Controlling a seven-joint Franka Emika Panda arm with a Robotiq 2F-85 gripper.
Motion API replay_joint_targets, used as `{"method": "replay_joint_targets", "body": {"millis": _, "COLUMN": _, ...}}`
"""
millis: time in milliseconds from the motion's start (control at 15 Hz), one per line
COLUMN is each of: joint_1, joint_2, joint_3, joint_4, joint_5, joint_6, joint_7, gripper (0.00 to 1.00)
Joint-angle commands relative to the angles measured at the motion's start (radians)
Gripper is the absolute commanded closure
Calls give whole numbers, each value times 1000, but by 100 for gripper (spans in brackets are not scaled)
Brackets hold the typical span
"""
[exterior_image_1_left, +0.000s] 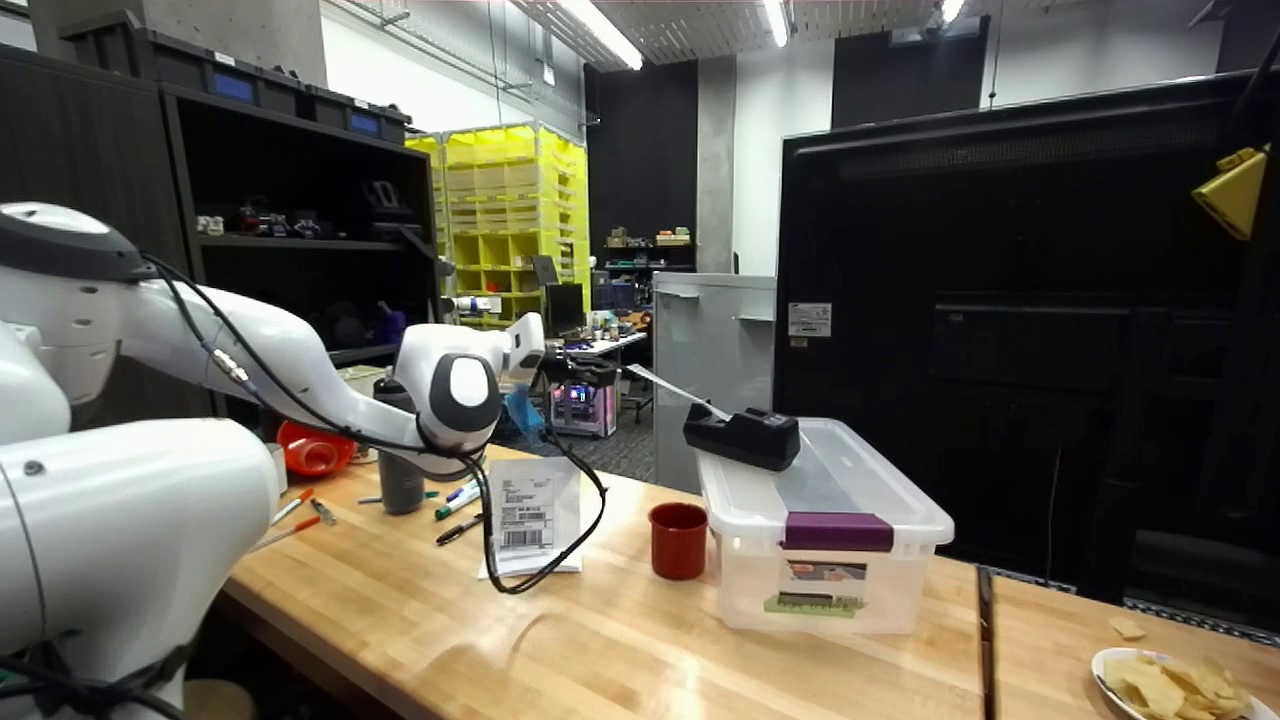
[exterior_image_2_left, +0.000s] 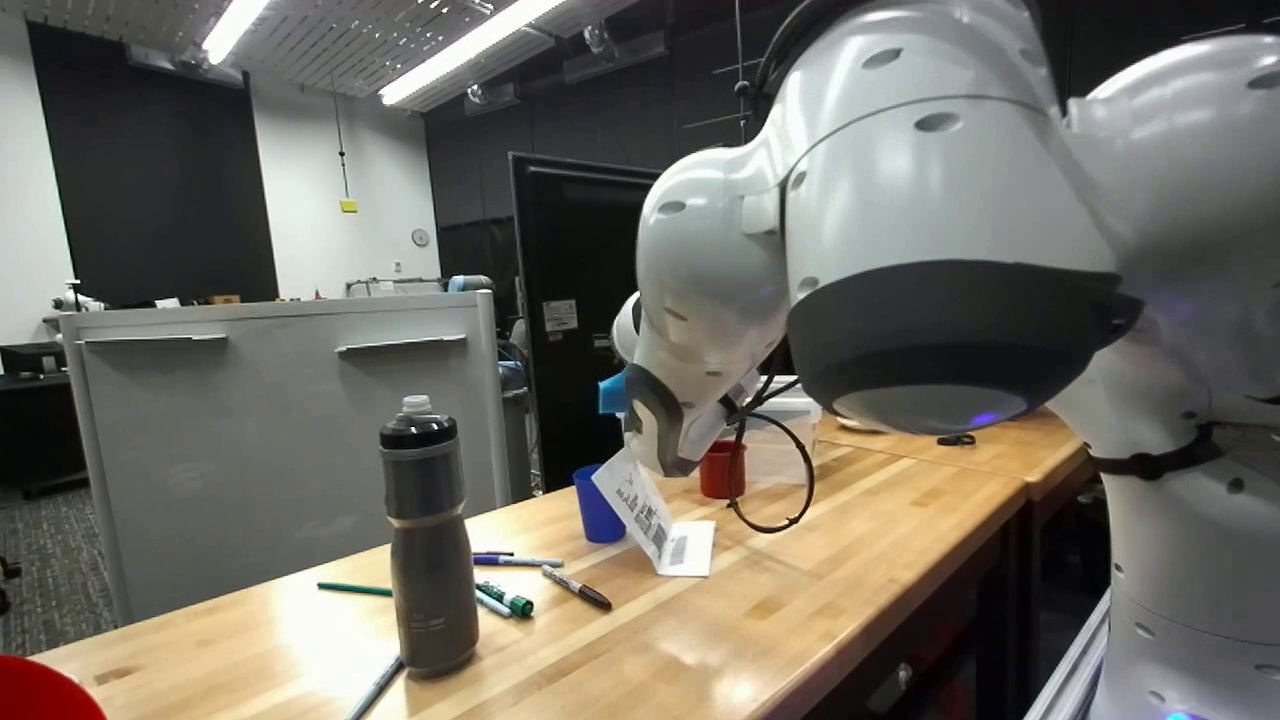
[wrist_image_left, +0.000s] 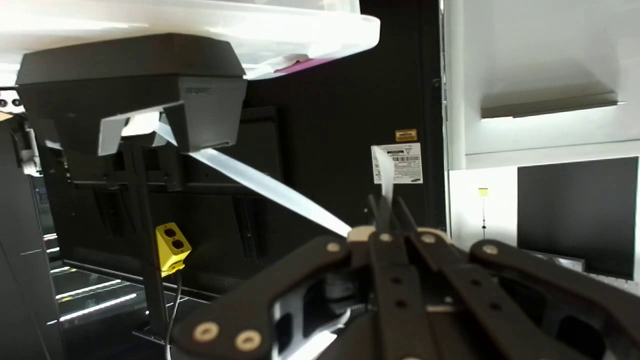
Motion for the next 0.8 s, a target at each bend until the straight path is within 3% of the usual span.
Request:
{"method": "replay_joint_targets", "body": {"millis": 0, "joint_1": 103, "joint_2": -52, "joint_3": -55, "joint_4": -60, "joint_5": -23, "joint_6": -1, "joint_7": 6, "gripper": 100}}
{"method": "replay_joint_targets", "body": {"millis": 600, "joint_1": 183, "joint_2": -64, "joint_3": -102, "joint_4": -94, "joint_5": -29, "joint_6": 0, "joint_7": 7, "gripper": 100}}
{"method": "replay_joint_targets", "body": {"millis": 733, "joint_1": 175, "joint_2": -82, "joint_3": -84, "joint_4": -78, "joint_5": 40, "joint_6": 0, "joint_7": -64, "gripper": 100}}
